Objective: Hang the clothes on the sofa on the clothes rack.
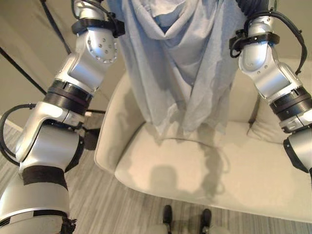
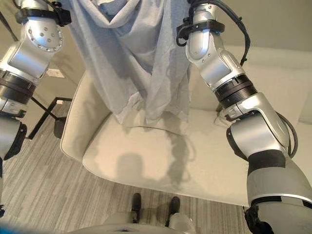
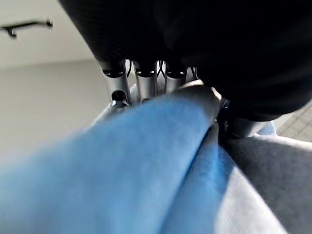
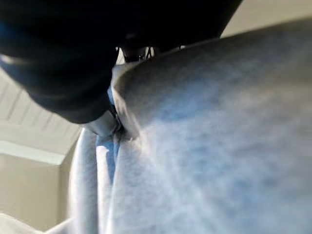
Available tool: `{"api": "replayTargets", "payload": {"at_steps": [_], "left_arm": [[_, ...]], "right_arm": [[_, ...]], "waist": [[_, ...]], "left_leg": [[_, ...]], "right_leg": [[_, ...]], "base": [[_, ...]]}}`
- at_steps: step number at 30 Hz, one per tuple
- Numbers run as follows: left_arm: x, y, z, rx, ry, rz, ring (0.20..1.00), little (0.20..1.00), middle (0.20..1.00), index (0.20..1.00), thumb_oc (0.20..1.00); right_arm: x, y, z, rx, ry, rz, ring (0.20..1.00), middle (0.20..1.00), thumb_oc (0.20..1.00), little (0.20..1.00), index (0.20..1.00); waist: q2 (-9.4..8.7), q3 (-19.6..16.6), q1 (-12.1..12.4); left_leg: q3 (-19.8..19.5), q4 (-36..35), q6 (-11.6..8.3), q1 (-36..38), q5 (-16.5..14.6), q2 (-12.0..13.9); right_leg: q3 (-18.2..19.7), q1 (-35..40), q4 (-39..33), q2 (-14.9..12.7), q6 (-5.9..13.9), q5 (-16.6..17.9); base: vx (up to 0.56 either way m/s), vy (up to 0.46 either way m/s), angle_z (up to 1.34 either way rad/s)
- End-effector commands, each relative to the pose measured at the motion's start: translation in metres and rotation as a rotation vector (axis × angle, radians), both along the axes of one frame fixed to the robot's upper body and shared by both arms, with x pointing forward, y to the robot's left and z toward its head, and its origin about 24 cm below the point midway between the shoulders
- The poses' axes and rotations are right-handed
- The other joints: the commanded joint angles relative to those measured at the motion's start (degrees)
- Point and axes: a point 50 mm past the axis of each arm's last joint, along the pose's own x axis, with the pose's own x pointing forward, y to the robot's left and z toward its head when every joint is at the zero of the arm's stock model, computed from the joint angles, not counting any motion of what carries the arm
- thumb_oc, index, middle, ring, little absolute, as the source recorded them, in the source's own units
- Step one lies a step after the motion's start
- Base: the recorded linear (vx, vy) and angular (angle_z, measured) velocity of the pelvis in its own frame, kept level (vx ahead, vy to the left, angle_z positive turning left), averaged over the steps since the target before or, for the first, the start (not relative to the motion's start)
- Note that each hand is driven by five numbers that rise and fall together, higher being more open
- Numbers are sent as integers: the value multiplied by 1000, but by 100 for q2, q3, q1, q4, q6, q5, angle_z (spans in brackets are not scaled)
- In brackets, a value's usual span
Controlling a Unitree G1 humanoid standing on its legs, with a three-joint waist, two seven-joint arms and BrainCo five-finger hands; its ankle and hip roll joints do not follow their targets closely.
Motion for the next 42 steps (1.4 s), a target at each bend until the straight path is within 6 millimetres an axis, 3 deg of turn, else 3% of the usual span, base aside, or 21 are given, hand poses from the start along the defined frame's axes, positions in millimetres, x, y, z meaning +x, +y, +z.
{"api": "replayTargets", "payload": {"at_steps": [1,5,9,10,11,12,14,15,16,19,20,22,23,24,26,31,35,38,42], "left_arm": [[10,17,-21,33,54,84,200,200,200,200,200],[9,13,-17,51,31,87,200,200,200,200,200],[11,1,-18,53,31,55,200,200,200,200,200],[12,-8,-20,57,36,26,200,200,200,200,200],[12,-8,-20,57,36,25,200,200,200,200,200],[12,-15,-21,56,39,-6,200,200,200,200,200],[10,-21,-28,47,38,-46,200,200,200,200,200],[10,-21,-28,47,38,-46,200,200,200,200,200],[7,-20,-31,60,37,-50,200,200,200,200,200],[7,-20,-30,87,43,-38,200,200,200,200,200],[6,-20,-29,88,42,-38,200,200,200,200,200],[8,-22,-33,86,58,-43,200,200,200,200,200],[8,-22,-33,86,58,-43,200,200,200,200,200],[9,-21,-36,82,68,-37,200,200,200,200,200],[9,-20,-38,78,71,-40,200,200,200,200,200],[9,-27,-44,70,81,-75,200,200,200,200,200],[10,-35,-47,82,90,-96,200,200,200,200,200],[9,-36,-43,66,71,-103,200,200,200,200,200],[10,-35,-50,65,81,-95,200,200,200,200,200]], "right_arm": [[10,-8,-28,-18,64,-11,200,200,200,200,200],[6,-8,-27,-12,32,-13,200,200,200,200,200],[5,-6,-25,-48,13,-37,200,200,200,200,200],[5,-7,-25,-62,15,-53,200,200,200,200,200],[5,-7,-25,-61,15,-54,200,200,200,200,200],[5,-6,-29,-48,24,-56,200,200,200,200,200],[3,-1,-34,-14,24,-44,200,200,200,200,200],[3,-1,-34,-14,24,-44,200,200,200,200,200],[3,1,-40,-17,40,-37,200,200,200,200,200],[5,0,-42,-31,65,-38,200,200,200,200,200],[5,0,-42,-31,64,-38,200,200,200,200,200],[3,4,-42,-29,55,-17,200,200,200,200,200],[2,3,-42,-29,54,-18,200,200,200,200,200],[3,2,-44,-33,55,-25,200,200,200,200,200],[3,-2,-45,-36,55,-37,200,200,200,200,200],[0,-5,-45,-57,47,-34,200,200,200,200,200],[1,-9,-44,-51,46,-48,200,200,200,200,200],[0,-13,-40,-36,28,-57,200,200,200,200,200],[0,-22,-51,-13,47,-83,200,200,200,200,200]], "waist": [[-165,-1080,239],[-229,-995,199],[-145,-955,141],[-88,-1014,75],[-98,-1031,82],[-143,-1046,64],[-211,-883,139],[-212,-889,146],[-230,-812,261],[-317,-768,377],[-326,-774,385],[-413,-739,519],[-410,-751,530],[-548,-776,669],[-628,-776,700],[-520,-694,646],[-464,-660,522],[-525,-604,413],[-470,-673,350]], "left_leg": [[202,69,-448,-7,-335,409],[109,348,-519,-51,-359,653],[2,403,-520,-21,-430,700],[-4,290,-528,36,-472,605],[1,281,-520,22,-463,593],[33,205,-408,6,-520,324],[294,223,-250,-19,-574,63],[302,227,-249,-24,-577,62],[444,305,-95,-66,-603,-83],[560,332,51,-129,-555,-173],[570,337,56,-156,-535,-179],[661,411,135,-308,-446,-284],[667,418,137,-339,-425,-276],[782,476,147,-417,-405,-394],[799,614,126,-545,-400,-417],[611,1019,55,-898,-405,-387],[506,1023,-30,-1020,-399,-194],[216,987,-202,-1141,-308,517],[7,789,-353,-928,-16,1306]], "right_leg": [[322,9,70,-217,873,-565],[380,210,86,-327,955,-507],[428,257,180,-479,1029,-457],[445,120,245,-694,1100,-355],[451,93,260,-709,1108,-360],[537,-180,349,-1042,1206,-124],[470,-560,395,-1360,1211,197],[479,-570,399,-1361,1211,196],[57,-638,711,-1461,1123,55],[24,-503,1426,-1140,863,-520],[36,-538,1440,-1148,856,-510],[100,-387,1776,-538,709,-1131],[102,-408,1755,-528,701,-1098],[9,-34,1363,-354,581,-1178],[117,134,703,-214,658,-1057],[277,310,81,-123,733,-714],[273,191,89,-205,805,-587],[262,30,105,-551,980,-526],[262,141,273,-794,1160,-693]], "base": [[12,58,3],[18,182,-3],[-8,318,-1],[-15,312,5],[-56,638,17],[-94,466,31],[-216,512,5],[-268,448,-37],[-163,311,-61],[-136,230,-57],[-140,115,-25],[-150,91,-26],[-131,7,-23],[-95,-59,-24],[-88,-90,-16],[-81,14,0],[-51,130,23],[-36,289,1],[69,341,0]]}}
